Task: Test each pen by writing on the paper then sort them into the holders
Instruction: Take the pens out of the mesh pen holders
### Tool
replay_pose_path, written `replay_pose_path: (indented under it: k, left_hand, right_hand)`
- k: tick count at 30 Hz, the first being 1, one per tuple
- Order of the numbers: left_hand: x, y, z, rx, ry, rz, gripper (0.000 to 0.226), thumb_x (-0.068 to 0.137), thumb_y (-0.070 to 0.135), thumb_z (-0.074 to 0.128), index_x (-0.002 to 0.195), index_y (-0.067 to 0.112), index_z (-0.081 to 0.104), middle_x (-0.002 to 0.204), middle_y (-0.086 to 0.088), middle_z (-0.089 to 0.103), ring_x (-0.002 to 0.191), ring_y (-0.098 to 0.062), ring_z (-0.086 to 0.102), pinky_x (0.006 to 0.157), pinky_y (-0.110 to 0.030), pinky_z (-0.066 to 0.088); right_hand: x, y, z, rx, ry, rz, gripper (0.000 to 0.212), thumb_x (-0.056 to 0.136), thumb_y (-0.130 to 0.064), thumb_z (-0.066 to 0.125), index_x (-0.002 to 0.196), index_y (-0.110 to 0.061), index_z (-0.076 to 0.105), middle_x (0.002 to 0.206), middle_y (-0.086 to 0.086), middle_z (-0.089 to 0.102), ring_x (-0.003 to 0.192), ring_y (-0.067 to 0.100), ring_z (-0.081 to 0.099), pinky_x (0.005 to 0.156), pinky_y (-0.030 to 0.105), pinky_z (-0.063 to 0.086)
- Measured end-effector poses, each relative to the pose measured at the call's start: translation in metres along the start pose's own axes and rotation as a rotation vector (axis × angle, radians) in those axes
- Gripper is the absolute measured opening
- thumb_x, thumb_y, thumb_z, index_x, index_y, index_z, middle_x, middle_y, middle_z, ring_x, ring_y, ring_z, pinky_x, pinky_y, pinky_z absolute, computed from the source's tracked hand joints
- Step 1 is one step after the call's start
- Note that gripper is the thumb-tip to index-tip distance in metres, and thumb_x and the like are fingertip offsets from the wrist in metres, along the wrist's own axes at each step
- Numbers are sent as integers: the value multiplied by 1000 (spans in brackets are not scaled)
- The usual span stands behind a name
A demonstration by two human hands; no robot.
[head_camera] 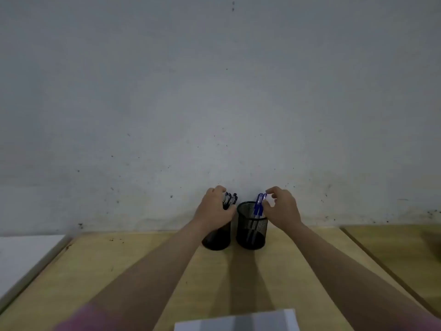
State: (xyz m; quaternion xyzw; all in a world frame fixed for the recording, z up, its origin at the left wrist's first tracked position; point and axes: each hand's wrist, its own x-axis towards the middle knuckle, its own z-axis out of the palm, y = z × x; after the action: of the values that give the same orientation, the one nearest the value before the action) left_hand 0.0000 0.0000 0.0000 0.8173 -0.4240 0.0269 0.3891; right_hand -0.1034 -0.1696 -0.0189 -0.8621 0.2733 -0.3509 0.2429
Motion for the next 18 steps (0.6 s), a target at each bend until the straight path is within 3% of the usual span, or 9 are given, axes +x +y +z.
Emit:
replay_pose_path:
  k: [3,6,10,14,18]
  left_hand:
    - [19,-3,14,22,-14,-11,57,80,34,64,126,10,40,124,-13,44,109,-25,49,91,-35,45]
    - [30,-3,27,62,32,-31,50,78,34,67,115,9,44,116,-12,45,101,-25,51,79,-36,48]
    - [36,-3,38,69,127,6,27,81,15,60,103,6,48,106,-15,50,91,-24,49,68,-30,39]
    - [37,-6,37,-29,130,3,22,79,-4,51,100,0,51,106,-20,54,89,-22,47,72,-28,39]
    - [32,-10,26,-95,130,30,28,80,-9,50,105,0,57,105,-17,59,89,-18,54,72,-20,40]
  right_hand:
    - [15,6,7,-6,1,13,26,84,-19,67,107,-10,61,104,16,59,85,22,55,64,24,40]
    - [23,7,13,58,61,65,21,80,-22,73,92,-10,60,90,11,62,76,21,59,54,24,45]
    - [24,7,22,116,88,71,21,77,-18,75,80,-13,55,71,6,62,63,20,59,49,26,48]
    - [25,0,25,182,98,103,21,72,-7,76,77,-13,57,68,4,59,63,22,59,51,29,50]
    - [24,-7,10,333,88,206,29,70,-11,82,90,-12,62,72,5,63,62,14,60,48,19,46]
